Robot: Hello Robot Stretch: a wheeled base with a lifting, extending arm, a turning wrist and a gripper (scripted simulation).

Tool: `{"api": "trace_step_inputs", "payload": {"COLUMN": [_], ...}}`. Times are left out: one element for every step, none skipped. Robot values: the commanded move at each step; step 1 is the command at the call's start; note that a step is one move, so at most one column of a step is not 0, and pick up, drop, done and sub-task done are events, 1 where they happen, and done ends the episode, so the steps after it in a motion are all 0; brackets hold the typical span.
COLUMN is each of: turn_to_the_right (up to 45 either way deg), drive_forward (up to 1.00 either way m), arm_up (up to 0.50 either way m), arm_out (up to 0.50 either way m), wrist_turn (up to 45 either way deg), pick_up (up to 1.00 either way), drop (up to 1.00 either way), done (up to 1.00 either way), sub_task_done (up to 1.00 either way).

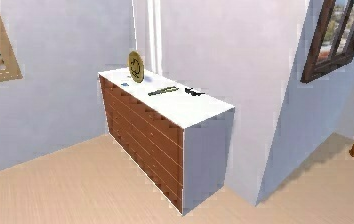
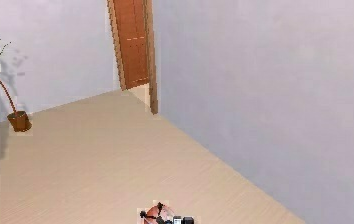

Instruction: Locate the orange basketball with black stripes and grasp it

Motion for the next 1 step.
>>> {"api": "trace_step_inputs", "payload": {"turn_to_the_right": [0.0], "drive_forward": [0.0], "arm_up": [-0.3], "arm_out": [0.0], "wrist_turn": [0.0], "pick_up": [0.0], "drop": [0.0], "done": [0.0], "sub_task_done": [0.0]}}
